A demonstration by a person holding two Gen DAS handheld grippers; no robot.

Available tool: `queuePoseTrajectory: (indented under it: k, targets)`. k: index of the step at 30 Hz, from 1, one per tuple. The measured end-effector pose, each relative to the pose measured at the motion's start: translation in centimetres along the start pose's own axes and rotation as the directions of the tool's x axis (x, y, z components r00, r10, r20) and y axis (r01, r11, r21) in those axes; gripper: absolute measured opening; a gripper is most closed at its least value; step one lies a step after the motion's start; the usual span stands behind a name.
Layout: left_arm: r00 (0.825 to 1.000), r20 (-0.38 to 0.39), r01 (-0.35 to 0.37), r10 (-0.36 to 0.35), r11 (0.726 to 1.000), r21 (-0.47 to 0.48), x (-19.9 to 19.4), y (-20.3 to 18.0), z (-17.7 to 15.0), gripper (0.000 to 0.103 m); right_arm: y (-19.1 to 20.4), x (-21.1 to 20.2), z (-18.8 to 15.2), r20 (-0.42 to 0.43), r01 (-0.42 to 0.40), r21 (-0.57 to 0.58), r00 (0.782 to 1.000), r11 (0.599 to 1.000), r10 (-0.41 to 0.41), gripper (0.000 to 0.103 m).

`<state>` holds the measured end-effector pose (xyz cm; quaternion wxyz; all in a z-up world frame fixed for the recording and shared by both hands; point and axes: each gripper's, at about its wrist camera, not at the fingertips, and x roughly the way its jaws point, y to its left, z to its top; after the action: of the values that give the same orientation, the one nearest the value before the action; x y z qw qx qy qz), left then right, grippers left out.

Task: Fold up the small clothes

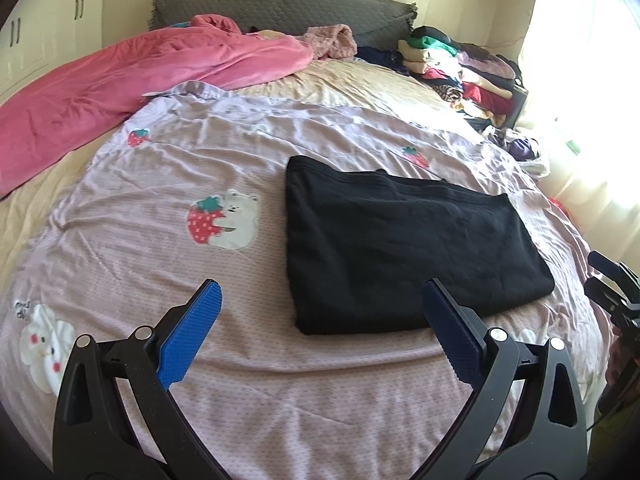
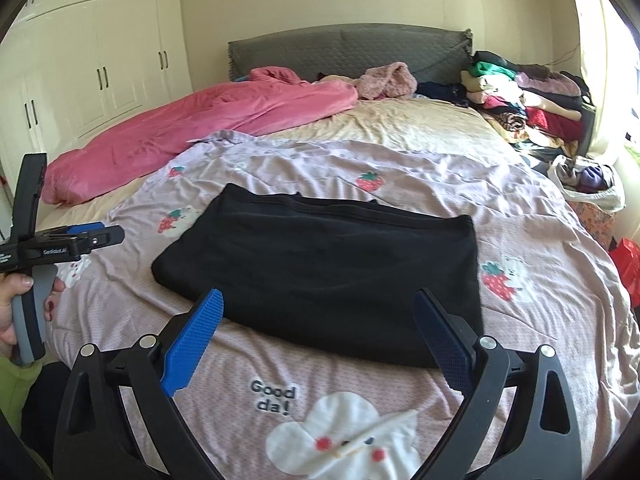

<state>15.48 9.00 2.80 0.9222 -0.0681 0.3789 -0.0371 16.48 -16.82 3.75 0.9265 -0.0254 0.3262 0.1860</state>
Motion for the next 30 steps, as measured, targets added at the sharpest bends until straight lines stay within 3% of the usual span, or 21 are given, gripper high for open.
queuePoseTrajectory:
  k: [20, 30]
  targets:
    - [0.998, -0.023, -0.063, 0.062, 0.995, -0.072, 2.4, 4.5, 0.2, 0.094, 6.5, 6.1, 0.1, -0.076, -0.129, -0.097, 0.990, 0.987, 0.122, 0.095]
    - [0.997, -0.051, -0.065, 0.061, 0.995, -0.081, 5.0, 4.5, 1.3, 0.094, 8.3, 10.7, -0.4, -0.145, -0.135, -0.132, 0.983, 0.982, 0.116, 0.095]
